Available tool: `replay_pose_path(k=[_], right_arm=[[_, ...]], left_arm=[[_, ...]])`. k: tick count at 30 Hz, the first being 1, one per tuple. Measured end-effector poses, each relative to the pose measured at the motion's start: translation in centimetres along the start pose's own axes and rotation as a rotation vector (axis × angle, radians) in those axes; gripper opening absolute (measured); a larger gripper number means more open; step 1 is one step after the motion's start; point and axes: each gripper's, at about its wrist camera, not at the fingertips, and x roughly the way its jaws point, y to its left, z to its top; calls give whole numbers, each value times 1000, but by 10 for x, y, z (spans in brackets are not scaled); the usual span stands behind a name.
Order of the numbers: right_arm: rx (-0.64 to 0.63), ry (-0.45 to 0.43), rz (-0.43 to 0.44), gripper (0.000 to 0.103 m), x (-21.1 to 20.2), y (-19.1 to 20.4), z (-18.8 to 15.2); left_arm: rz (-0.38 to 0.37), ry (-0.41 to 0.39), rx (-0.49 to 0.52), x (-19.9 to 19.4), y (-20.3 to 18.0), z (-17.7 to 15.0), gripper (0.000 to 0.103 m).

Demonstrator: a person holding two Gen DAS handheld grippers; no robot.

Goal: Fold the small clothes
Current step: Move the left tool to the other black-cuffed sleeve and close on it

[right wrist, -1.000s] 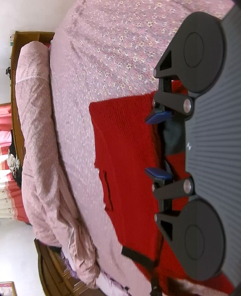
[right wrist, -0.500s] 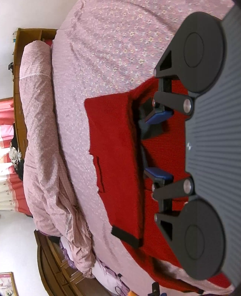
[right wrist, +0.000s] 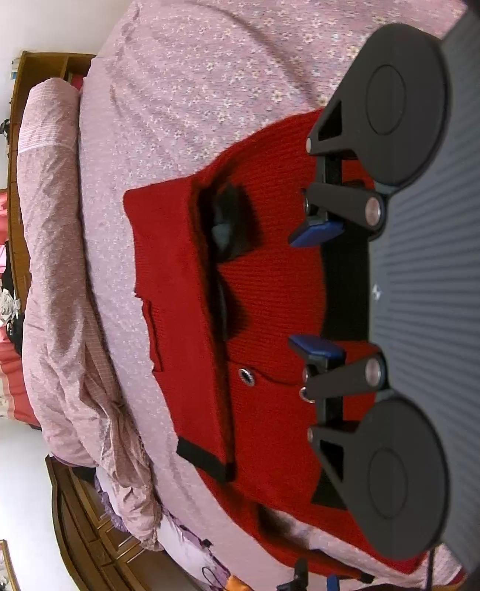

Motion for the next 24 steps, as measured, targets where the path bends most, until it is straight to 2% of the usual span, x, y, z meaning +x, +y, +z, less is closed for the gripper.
replay_pose_path(k=[12, 18, 24], right_arm=[[12, 31, -7, 55, 6, -2, -9], [10, 42, -10, 55, 9, -2, -10], [11, 49, -10, 55, 11, -1, -11]], left_arm=[[-59, -9, -336, 21, 37, 3, 82], [-94, -30, -399, 26, 39, 10, 82], [-138, -8, -446, 36, 39, 6, 81]])
